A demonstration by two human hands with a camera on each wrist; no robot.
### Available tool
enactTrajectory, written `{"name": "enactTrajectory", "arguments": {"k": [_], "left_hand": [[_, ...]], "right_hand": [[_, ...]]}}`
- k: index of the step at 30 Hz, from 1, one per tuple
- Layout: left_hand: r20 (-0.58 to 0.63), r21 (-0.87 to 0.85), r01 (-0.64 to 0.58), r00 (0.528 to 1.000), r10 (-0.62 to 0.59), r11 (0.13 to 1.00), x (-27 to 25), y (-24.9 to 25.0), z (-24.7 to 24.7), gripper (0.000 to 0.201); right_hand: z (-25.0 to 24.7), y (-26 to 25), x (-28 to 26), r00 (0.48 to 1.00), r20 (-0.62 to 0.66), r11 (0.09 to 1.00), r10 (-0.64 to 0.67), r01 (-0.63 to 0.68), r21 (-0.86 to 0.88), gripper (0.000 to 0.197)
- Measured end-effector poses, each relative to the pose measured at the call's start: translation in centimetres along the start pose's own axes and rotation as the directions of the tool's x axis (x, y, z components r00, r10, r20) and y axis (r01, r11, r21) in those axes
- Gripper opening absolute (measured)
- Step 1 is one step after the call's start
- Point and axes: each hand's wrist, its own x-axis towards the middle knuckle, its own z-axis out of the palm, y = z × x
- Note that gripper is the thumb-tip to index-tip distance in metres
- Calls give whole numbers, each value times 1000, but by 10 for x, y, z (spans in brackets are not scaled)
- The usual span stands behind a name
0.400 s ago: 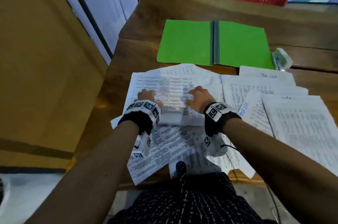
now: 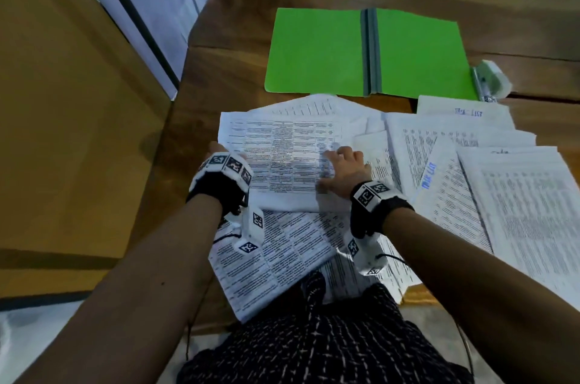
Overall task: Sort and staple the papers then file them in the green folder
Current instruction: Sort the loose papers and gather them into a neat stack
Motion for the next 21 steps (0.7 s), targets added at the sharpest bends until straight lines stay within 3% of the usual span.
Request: {"name": "enactTrajectory", "arguments": {"k": [4,6,9,11,13,15,17,19,21], "left_hand": [[-58,-112,-181,983,176,977,12,3,-6,41],[-44,-152,-293,956,289,944,15,6,-11,33],[-31,-196,-442,895,445,875,11,15,-23,16],[-27,-249,-513,852,524,822,5,21,-29,18],[-34,-290,-530,838,544,797,3,23,-28,21],[-1,-199,-502,859,512,842,4,22,-19,32],[75,62,-438,898,433,897,1,15,-7,61],[136,289,-386,923,361,876,-11,6,7,84],[141,421,-343,939,313,840,-25,-1,21,95]], "right_hand": [[-14,-4,6,999,38,999,-22,21,32,78],[-31,-11,10,995,-85,992,-44,54,113,90],[-60,-23,18,946,-323,980,-43,102,169,103],[-73,-30,24,954,-293,976,-60,118,185,86],[-78,-33,26,978,-185,969,-93,131,210,45],[-77,-26,24,981,-181,957,-63,110,267,16],[-71,-10,21,969,-241,951,60,18,307,29],[-65,11,18,942,-265,927,205,-101,360,19],[-56,31,15,910,-255,892,327,-208,402,23]]}}
